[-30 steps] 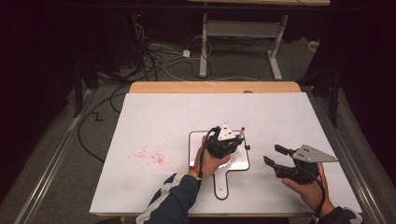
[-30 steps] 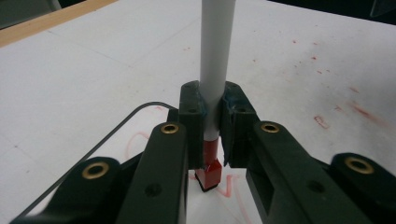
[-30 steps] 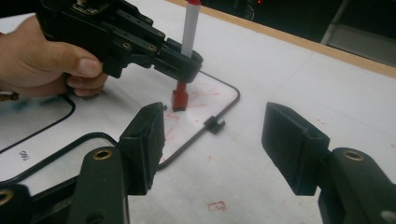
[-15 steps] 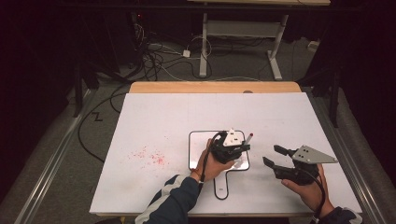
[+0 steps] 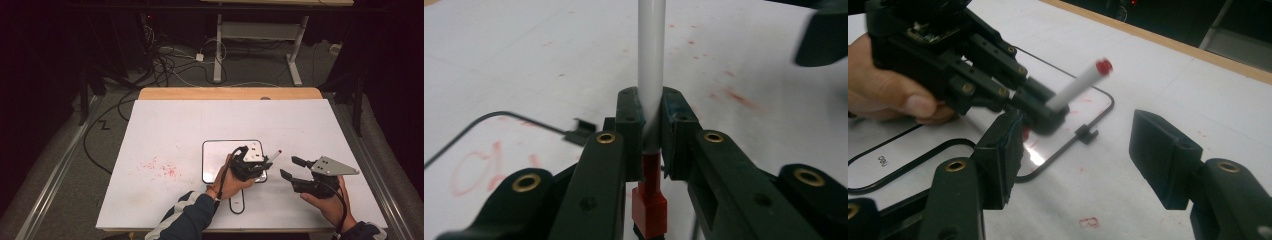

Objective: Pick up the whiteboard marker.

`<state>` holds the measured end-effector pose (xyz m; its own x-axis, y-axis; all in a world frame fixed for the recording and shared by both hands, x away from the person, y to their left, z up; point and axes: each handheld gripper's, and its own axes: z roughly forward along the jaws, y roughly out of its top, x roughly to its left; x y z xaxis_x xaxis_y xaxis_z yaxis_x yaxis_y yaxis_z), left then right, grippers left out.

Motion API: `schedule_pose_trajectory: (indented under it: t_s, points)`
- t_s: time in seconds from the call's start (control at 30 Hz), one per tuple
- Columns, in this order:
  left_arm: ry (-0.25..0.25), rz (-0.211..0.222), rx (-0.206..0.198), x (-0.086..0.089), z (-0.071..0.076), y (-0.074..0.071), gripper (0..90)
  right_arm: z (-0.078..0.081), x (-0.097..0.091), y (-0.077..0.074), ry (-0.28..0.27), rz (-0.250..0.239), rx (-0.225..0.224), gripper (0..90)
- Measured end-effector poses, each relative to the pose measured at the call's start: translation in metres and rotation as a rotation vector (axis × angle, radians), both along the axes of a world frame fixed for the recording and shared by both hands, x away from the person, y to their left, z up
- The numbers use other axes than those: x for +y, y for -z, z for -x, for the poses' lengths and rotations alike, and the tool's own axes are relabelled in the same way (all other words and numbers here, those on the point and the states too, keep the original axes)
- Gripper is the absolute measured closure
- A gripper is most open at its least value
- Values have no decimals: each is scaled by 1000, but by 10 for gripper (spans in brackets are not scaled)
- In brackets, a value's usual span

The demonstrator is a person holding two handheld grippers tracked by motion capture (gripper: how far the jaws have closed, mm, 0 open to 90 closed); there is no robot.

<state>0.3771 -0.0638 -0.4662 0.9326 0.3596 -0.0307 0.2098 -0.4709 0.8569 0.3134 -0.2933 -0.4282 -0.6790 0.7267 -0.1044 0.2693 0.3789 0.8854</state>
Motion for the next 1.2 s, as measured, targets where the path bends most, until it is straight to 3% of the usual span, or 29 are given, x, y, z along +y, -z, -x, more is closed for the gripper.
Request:
schedule_pose_trajectory:
  t_s: [0.17,0.27,0.37,0.47,0.63,0.8,0.87,1.2]
  points:
    - [0,7,11,3,1,-1,787,-1,0,2,-5,1,8,392]
    - [-18,-4,-2,9,-1,-1,787,-1,-1,1,2,4,5,394]
    - [-82,-42,-4,17,-5,-2,787,-1,-1,1,1,3,4,395]
    - [-124,-56,21,24,-7,-2,787,-1,0,2,-4,10,7,394]
    - [-65,-3,71,21,0,3,787,-1,2,2,-6,11,9,394]
    - [-23,-37,44,4,11,0,786,-1,3,3,-10,15,12,392]
    - [-7,-15,61,3,11,-3,786,-1,3,3,-9,17,10,392]
    - [-13,12,14,15,16,-13,785,-1,3,1,-7,6,5,391]
